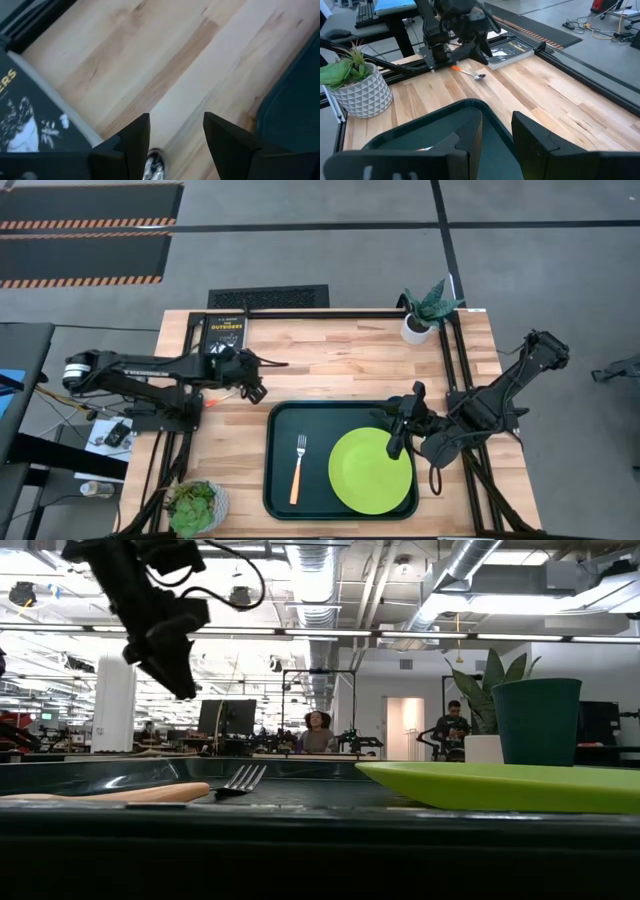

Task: Pick and place plate/cup/fork/spoon on tray
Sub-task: Put the orange spoon on the black serving tray to the left of the light orange fork

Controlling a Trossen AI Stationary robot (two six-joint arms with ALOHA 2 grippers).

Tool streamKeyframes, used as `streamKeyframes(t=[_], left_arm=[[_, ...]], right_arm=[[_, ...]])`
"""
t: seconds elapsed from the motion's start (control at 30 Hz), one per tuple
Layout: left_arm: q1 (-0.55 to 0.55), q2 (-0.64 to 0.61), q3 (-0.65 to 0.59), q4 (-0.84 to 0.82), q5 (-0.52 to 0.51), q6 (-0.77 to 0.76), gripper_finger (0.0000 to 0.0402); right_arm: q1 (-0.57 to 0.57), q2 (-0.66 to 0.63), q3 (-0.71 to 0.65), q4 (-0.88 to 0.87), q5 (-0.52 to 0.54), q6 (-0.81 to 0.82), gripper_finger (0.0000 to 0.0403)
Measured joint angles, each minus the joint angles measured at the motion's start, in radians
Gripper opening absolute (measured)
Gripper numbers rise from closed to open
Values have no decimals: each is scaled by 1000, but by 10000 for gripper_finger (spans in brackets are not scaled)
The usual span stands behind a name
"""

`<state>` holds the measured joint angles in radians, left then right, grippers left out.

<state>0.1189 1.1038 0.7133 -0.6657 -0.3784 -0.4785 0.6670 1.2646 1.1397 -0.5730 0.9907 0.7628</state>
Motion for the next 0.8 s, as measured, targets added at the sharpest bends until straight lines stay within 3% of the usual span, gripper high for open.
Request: streamKeyframes(t=[0.3, 0.6, 0.8], left_arm=[[58, -125, -133, 59, 98, 70, 175], [131, -127, -212, 141, 239, 170, 175], [161, -126, -228, 147, 278, 227, 175]], right_arm=[[-2, 0, 0, 1, 0, 0, 129], [-2, 0, 0, 5, 0, -1, 129], [-2, 0, 0, 4, 0, -1, 129]])
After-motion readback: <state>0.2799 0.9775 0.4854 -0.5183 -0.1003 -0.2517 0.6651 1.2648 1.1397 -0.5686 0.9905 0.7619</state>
